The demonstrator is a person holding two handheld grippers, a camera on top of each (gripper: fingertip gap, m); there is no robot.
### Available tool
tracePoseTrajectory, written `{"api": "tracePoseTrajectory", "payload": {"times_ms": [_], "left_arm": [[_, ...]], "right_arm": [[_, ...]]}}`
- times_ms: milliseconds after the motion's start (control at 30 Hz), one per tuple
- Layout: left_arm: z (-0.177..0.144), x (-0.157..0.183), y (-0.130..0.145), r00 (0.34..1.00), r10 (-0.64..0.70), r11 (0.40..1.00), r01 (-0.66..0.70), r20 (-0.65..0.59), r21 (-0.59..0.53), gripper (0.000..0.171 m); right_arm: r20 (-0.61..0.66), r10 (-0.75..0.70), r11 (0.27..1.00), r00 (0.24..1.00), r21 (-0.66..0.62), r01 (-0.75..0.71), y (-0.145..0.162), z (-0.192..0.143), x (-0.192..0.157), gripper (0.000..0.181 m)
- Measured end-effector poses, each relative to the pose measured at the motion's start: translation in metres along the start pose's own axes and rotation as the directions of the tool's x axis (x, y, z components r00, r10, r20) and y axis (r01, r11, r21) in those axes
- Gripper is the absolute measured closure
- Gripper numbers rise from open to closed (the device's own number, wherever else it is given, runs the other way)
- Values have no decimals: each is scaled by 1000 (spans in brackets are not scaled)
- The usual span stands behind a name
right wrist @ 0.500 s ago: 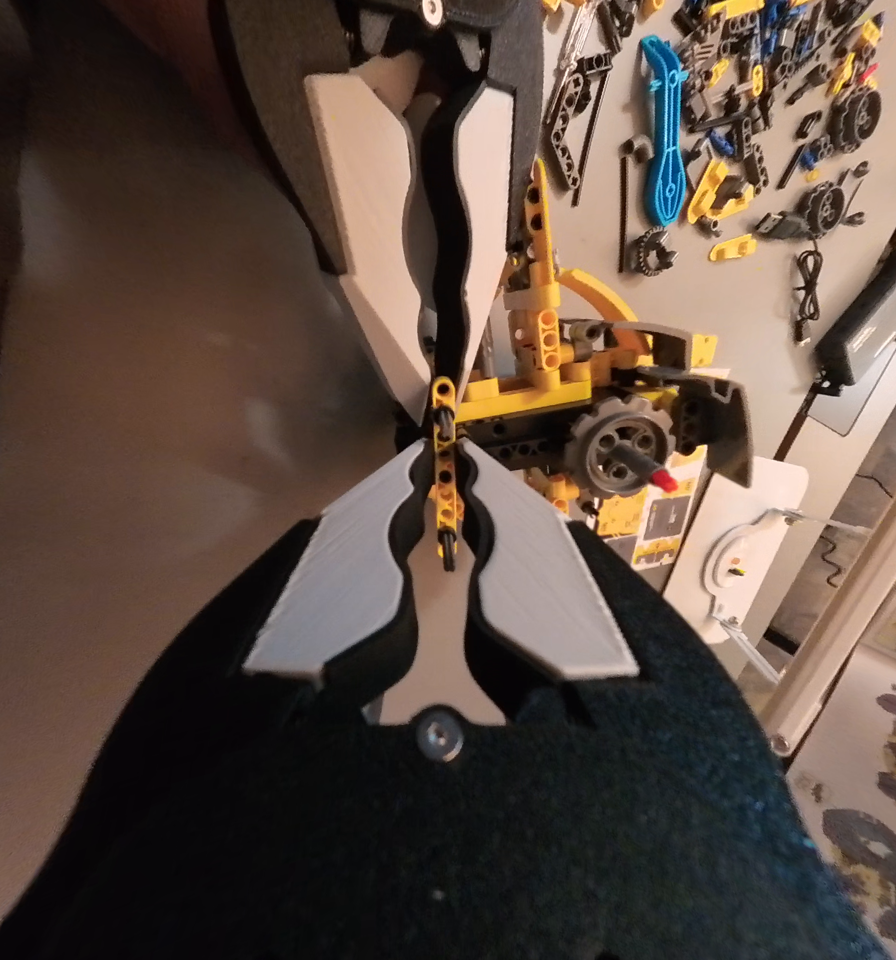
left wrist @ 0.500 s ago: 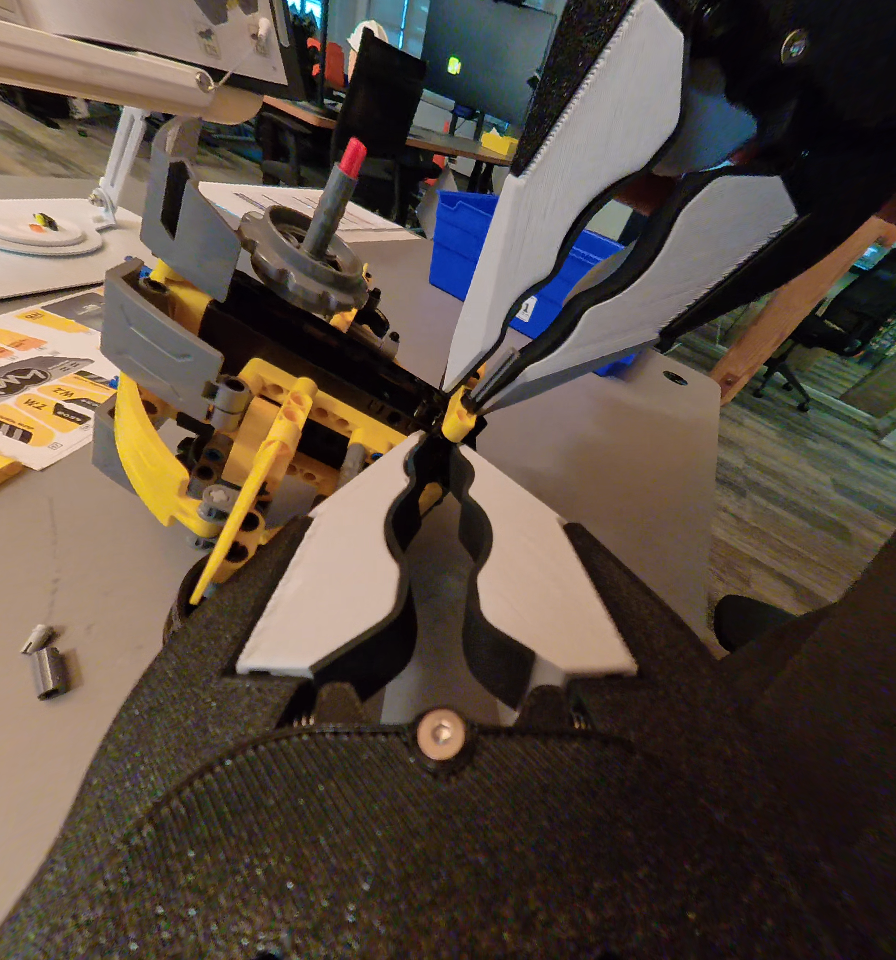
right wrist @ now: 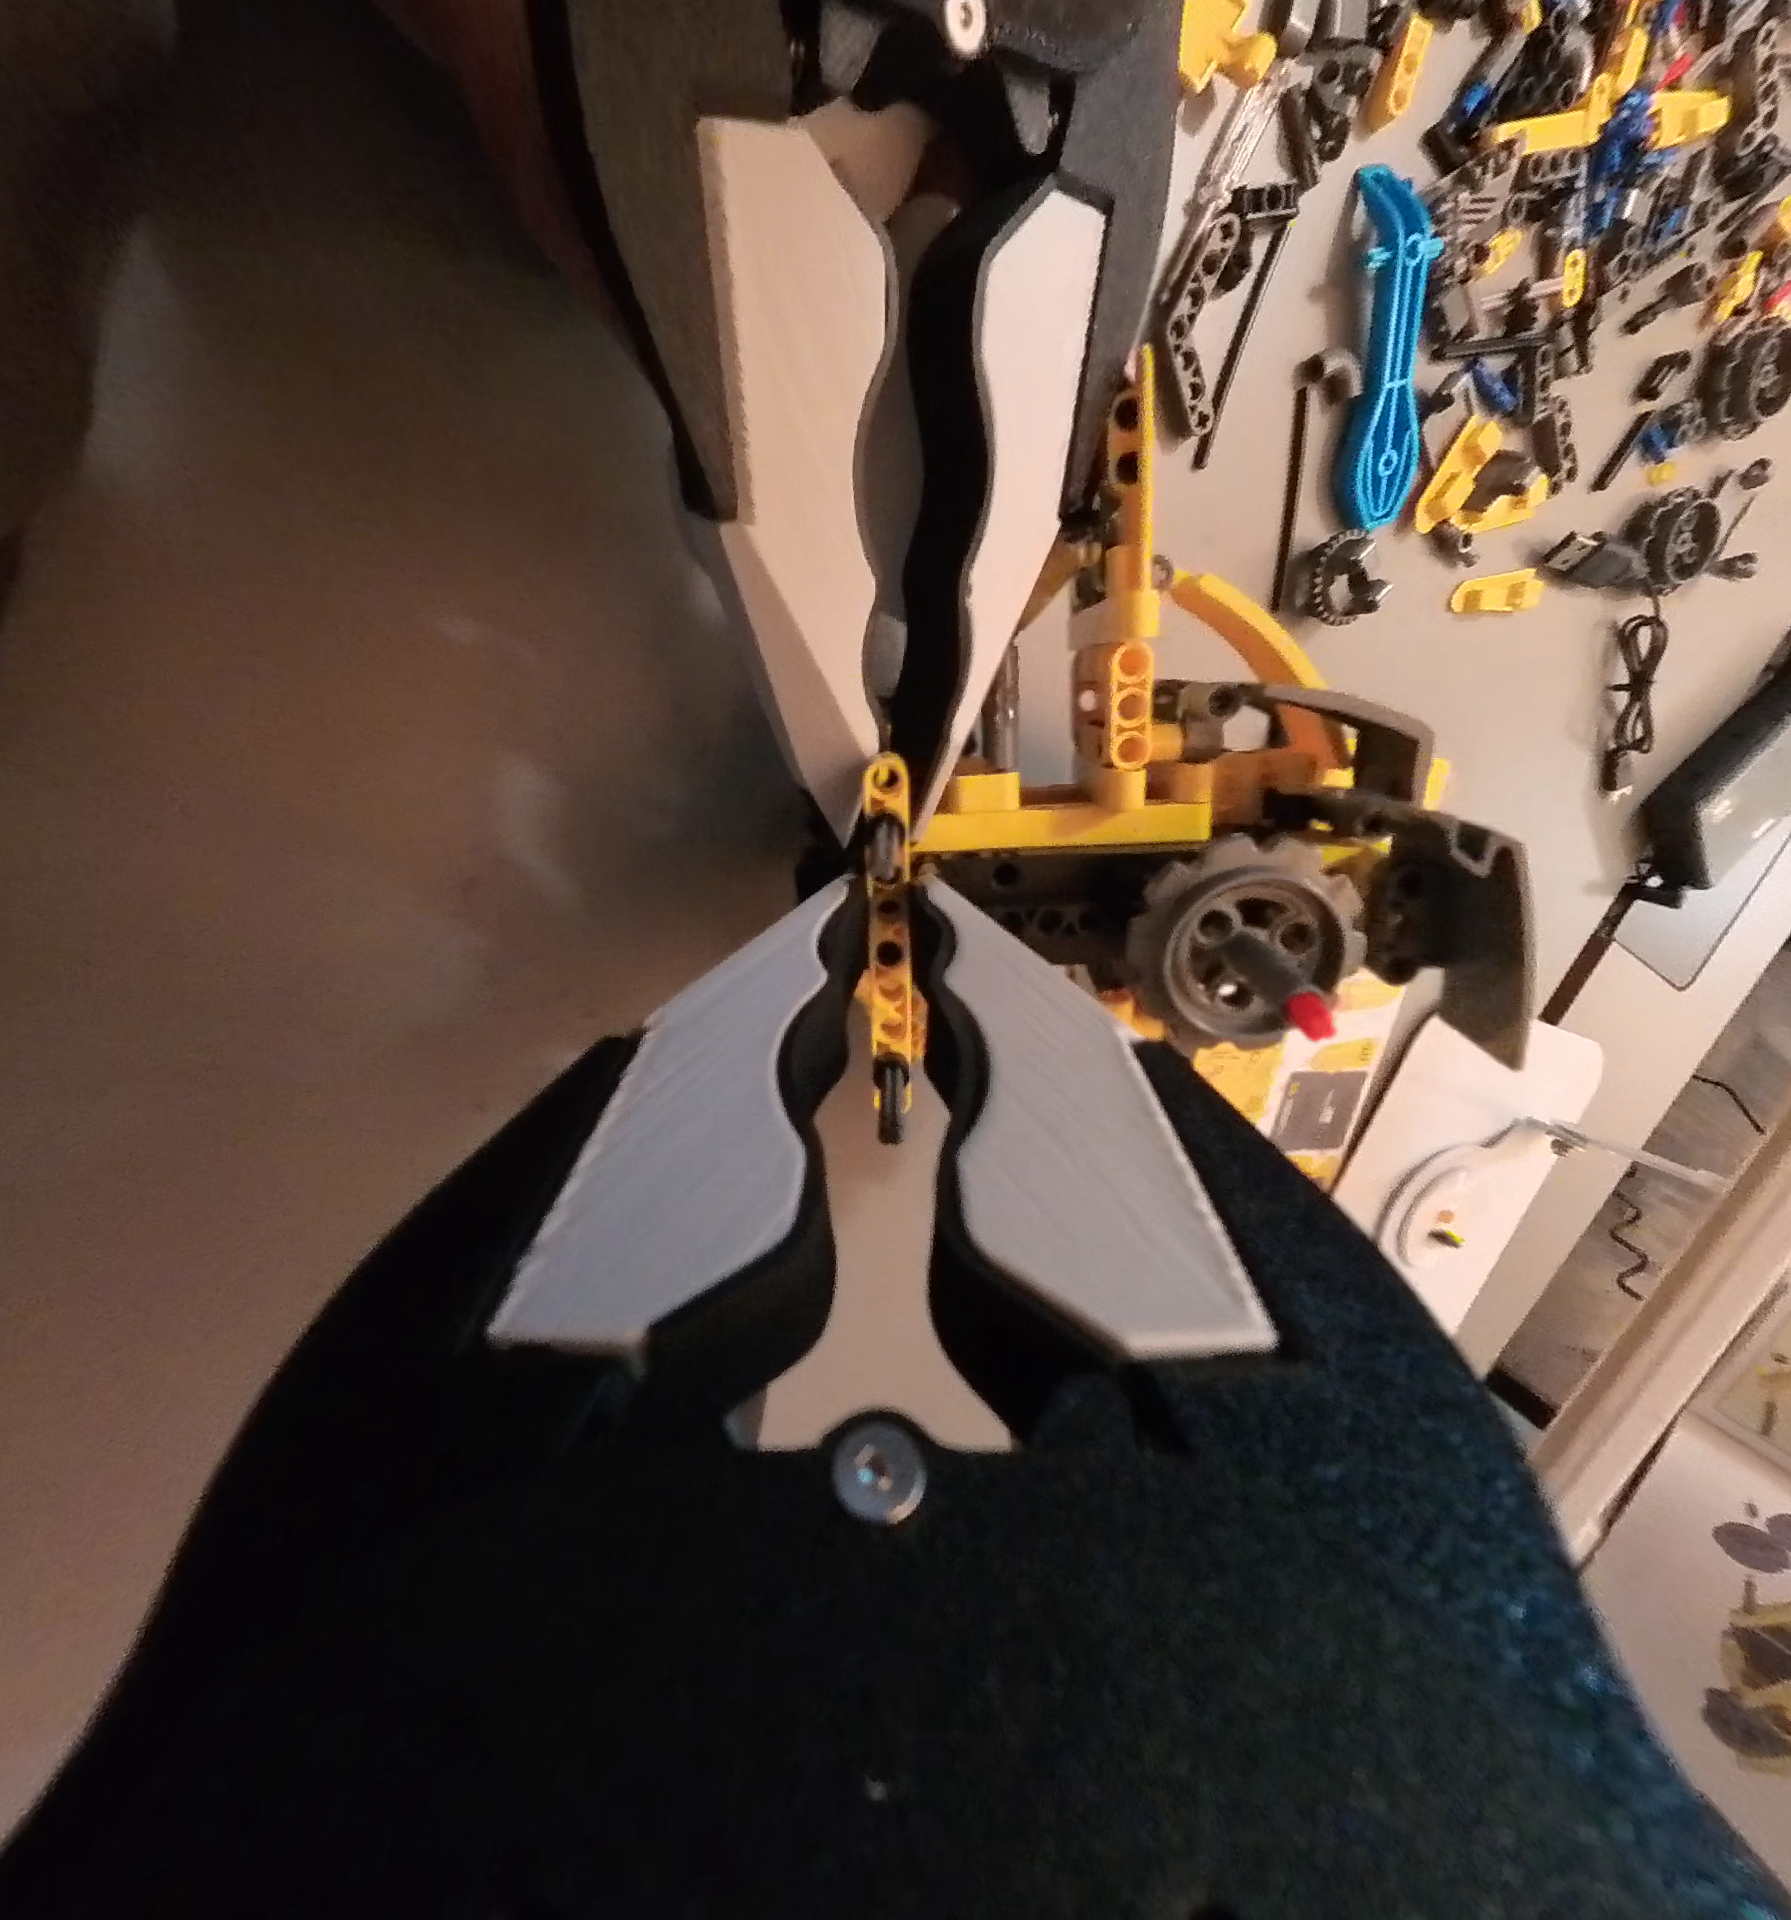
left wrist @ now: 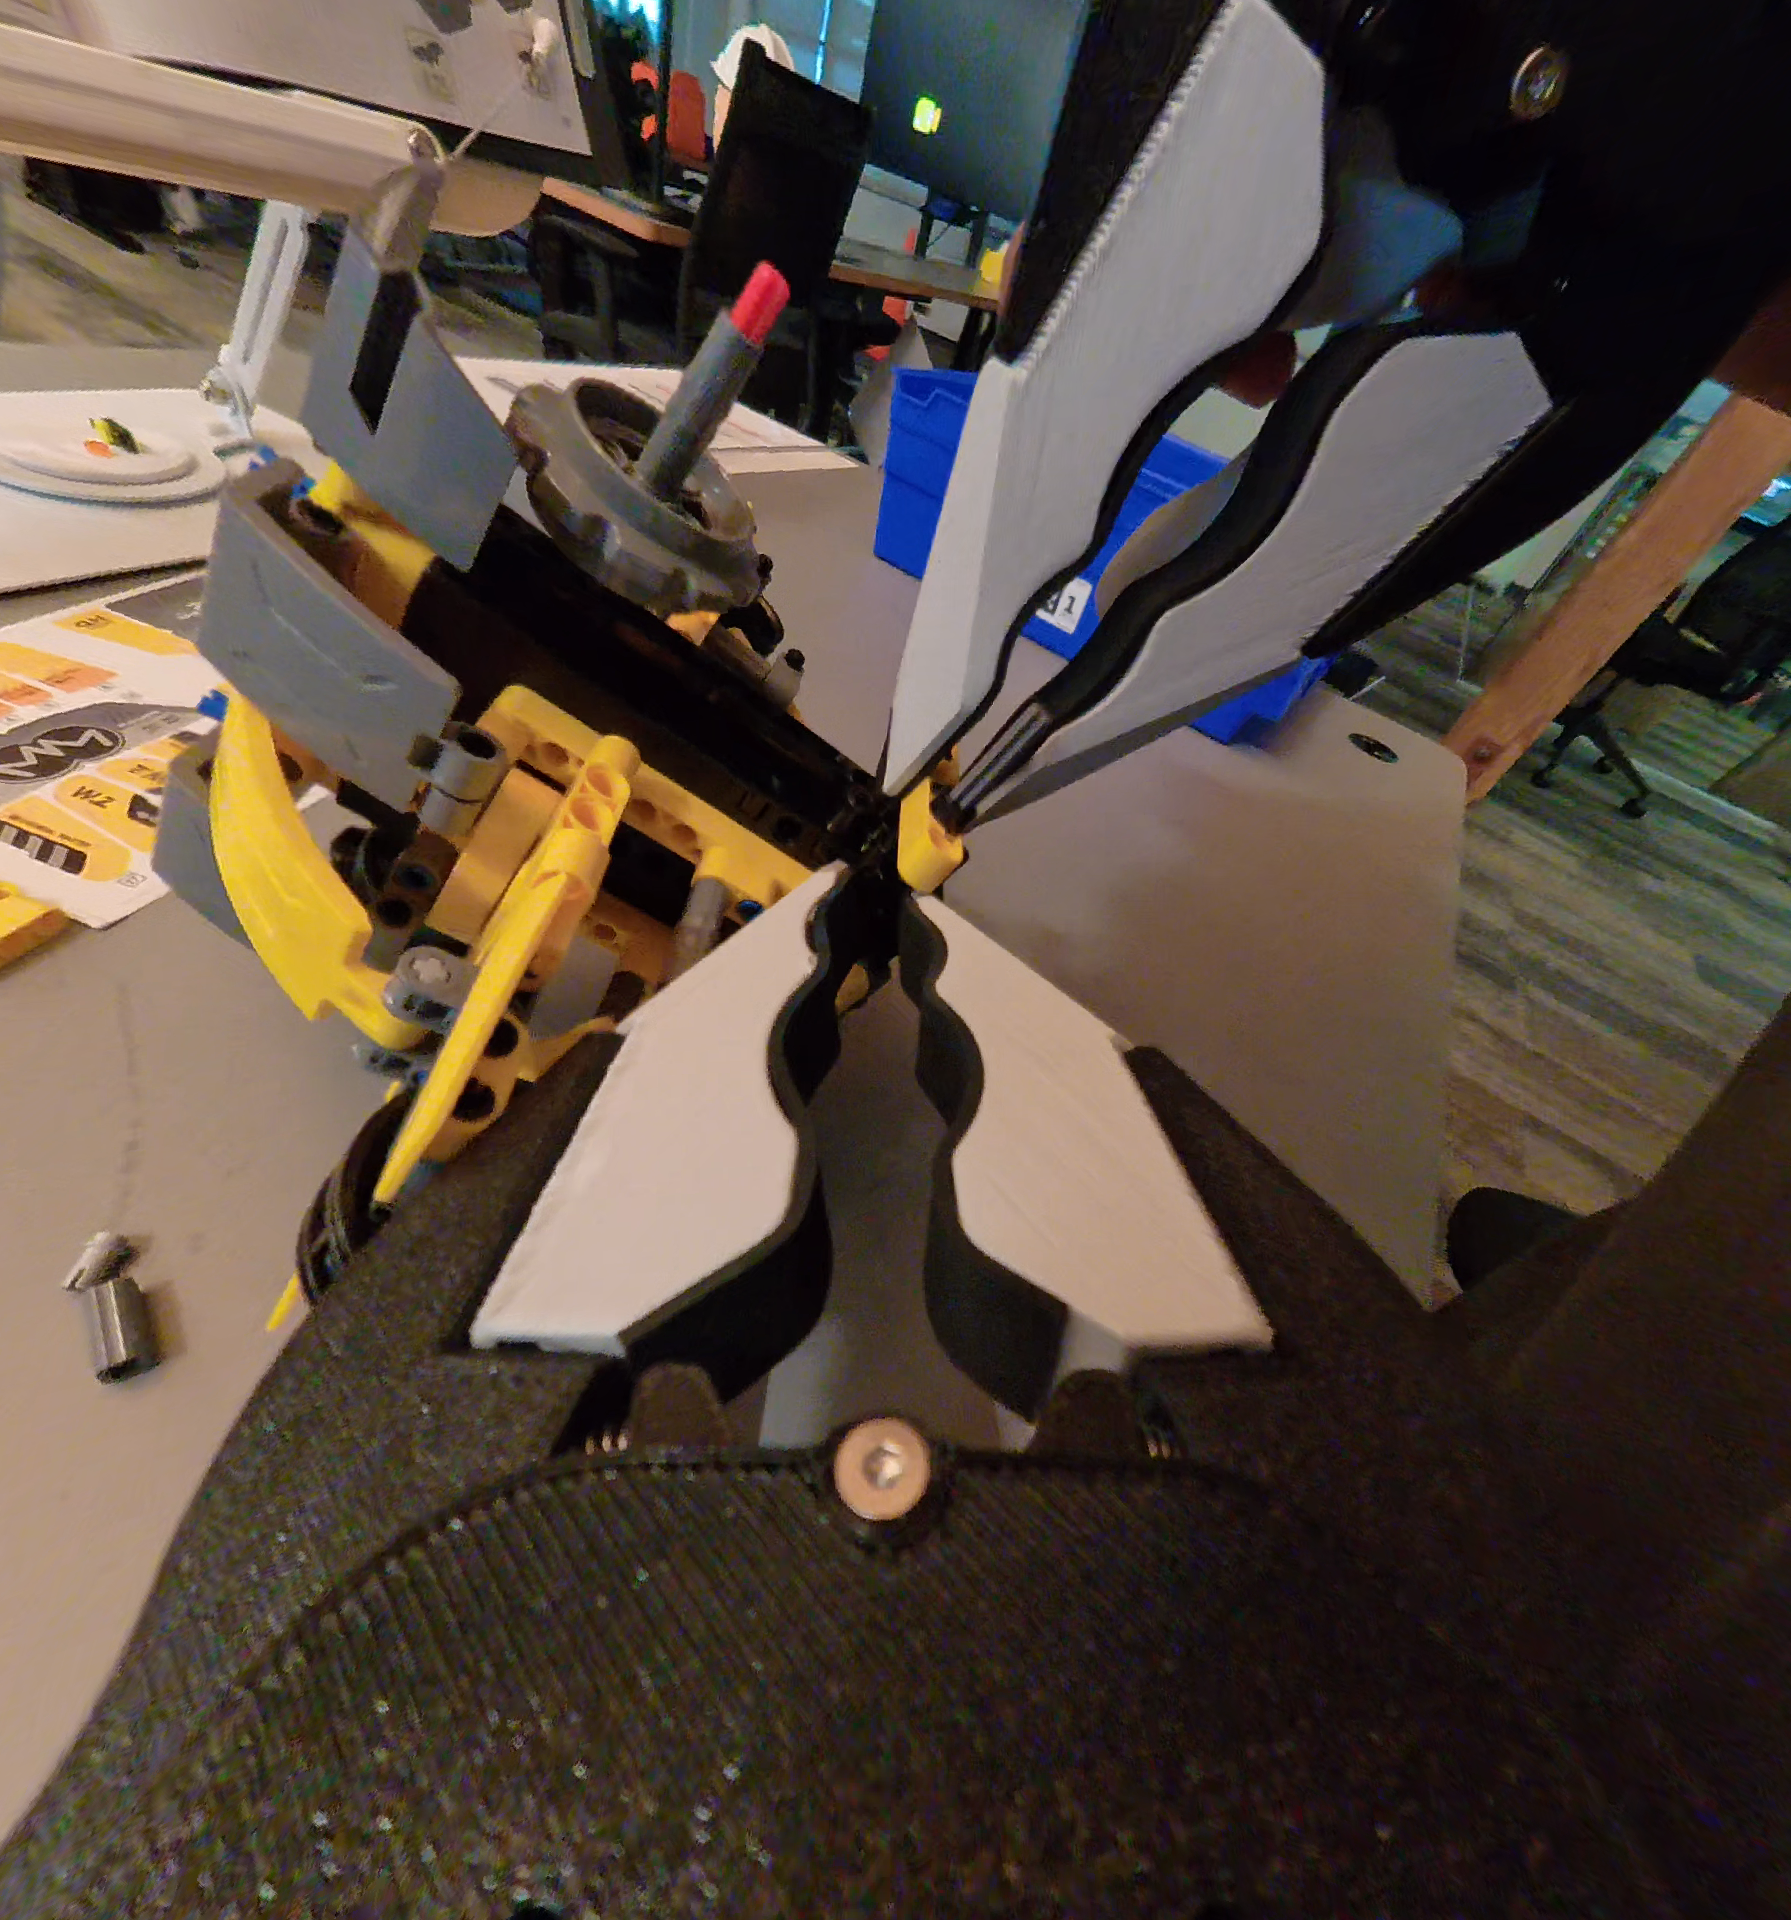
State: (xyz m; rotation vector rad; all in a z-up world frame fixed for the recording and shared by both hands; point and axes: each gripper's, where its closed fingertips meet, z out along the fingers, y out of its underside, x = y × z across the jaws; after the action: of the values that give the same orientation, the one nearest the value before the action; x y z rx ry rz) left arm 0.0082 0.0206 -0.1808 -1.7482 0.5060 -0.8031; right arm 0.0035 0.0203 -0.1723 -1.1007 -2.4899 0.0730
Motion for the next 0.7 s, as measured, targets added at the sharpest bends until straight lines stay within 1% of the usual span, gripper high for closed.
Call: {"api": "tracePoseTrajectory", "payload": {"times_ms": [67, 167, 233, 333, 400, 467, 600, 700], "left_arm": [[-1, 0, 0, 1000, -2, 1000, 2, -4, 0, 169], [-2, -3, -1, 1000, -25, 1000, 25, -5, 10, 168], [-2, -2, 0, 999, -44, 999, 44, -23, 10, 167], [-3, -1, -2, 1000, -15, 1000, 15, -18, 23, 167], [-2, 2, -1, 1000, 8, 1000, -8, -20, 17, 166], [-2, 3, -1, 1000, 16, 1000, -16, -21, 15, 167], [-2, 3, -1, 1000, 9, 1000, -9, -28, 17, 166], [-2, 3, -1, 999, 8, 1000, -7, -32, 18, 166]], "right_arm": [[-3, 17, 1000, 1000, 13, -17, 0, 0, 0, 175], [-49, 21, 1000, 999, 2, -21, -1, 0, 3, 174], [-48, 76, 997, 996, 24, -75, -2, 0, 3, 174], [-71, 172, 984, 983, 60, -168, 0, -2, 7, 172], [-108, 198, 980, 974, 31, -196, 8, -4, 9, 160], [-124, 224, 974, 967, 36, -222, 10, -8, 8, 155], [-116, 315, 946, 942, 119, -301, 5, -18, 9, 154], [-101, 358, 930, 928, 125, -345, 9, -17, 8, 153]]}}
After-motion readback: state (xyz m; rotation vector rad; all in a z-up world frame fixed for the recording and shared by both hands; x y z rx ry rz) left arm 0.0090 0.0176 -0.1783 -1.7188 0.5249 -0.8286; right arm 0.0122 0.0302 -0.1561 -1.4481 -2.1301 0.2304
